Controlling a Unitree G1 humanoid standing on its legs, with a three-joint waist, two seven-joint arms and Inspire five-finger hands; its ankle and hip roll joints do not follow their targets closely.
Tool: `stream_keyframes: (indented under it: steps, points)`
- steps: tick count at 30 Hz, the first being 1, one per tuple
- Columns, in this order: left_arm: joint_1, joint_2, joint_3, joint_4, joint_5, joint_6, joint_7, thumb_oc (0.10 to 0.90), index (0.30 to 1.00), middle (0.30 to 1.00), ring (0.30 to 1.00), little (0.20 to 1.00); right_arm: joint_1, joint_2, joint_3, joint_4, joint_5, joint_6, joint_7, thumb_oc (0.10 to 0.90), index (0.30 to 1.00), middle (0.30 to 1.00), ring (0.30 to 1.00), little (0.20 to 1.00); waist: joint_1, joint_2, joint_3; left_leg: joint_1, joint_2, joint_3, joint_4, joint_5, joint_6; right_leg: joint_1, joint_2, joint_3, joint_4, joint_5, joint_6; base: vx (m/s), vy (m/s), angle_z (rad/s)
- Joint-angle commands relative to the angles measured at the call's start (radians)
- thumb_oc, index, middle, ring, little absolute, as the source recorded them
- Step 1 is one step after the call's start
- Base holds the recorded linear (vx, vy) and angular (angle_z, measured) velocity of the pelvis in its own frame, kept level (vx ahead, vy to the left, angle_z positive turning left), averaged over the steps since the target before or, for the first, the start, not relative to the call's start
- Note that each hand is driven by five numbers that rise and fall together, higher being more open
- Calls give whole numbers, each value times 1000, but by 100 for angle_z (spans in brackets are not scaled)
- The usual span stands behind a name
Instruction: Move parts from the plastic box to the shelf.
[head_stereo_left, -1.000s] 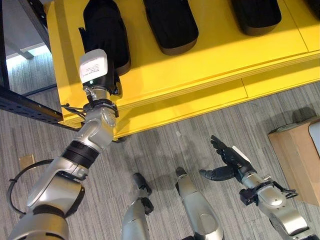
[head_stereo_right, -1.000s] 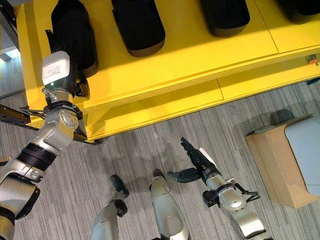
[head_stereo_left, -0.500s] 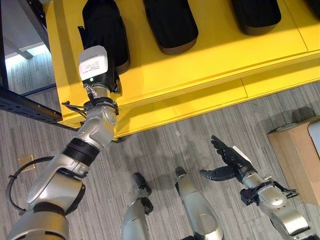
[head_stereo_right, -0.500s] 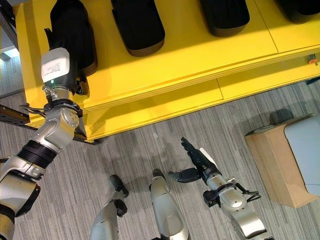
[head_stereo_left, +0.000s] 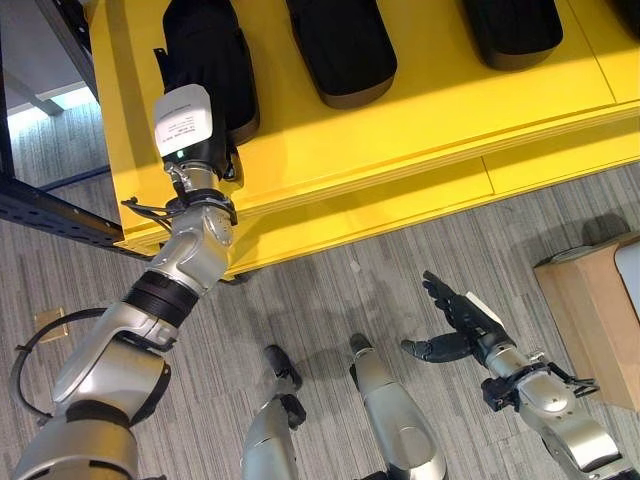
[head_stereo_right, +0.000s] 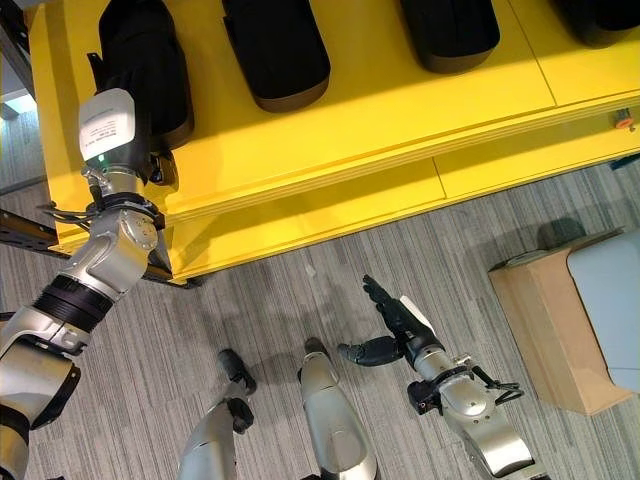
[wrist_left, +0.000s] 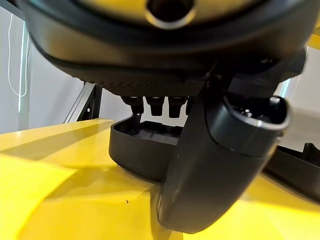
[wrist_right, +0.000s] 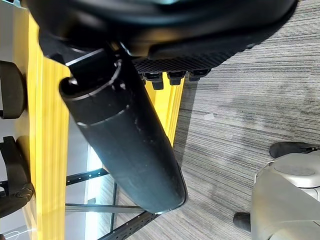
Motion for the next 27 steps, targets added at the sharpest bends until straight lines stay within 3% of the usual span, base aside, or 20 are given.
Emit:
stream_keyframes:
  steps: [1,11,19,27]
  points:
    - [-123,75,1,42,37,-23,75,900,1000,1000,1000,1000,-24,-1,-35,-93,32,-74,-20,900,1000,1000,1000,1000,-46,-29,-11,43,26,-23,100,-186,1,29,-19,-67,-63,2,-13,0,0,0]
    - [-127,77,11,26,49,-54,137,900,1000,1000,1000,1000,-20,5,-25,-93,30,-76,-26,900,1000,1000,1000,1000,-43,-30,-12,40,26,-26,107,-191,3,29,-18,-66,-58,0,-13,0,0,0]
    - [-120,93,22,-6,70,-90,249,900,1000,1000,1000,1000,-14,3,-15,-93,35,-84,-35,900,1000,1000,1000,1000,-38,-33,-14,39,27,-28,106,-191,4,32,-19,-67,-59,-2,-16,0,0,0]
    - [-115,94,60,-36,74,-192,379,900,1000,1000,1000,1000,-1,11,0,-85,39,-106,-51,900,1000,1000,1000,1000,-31,-39,-17,30,26,-36,110,-190,7,29,-17,-69,-57,-3,-18,-3,-14,0]
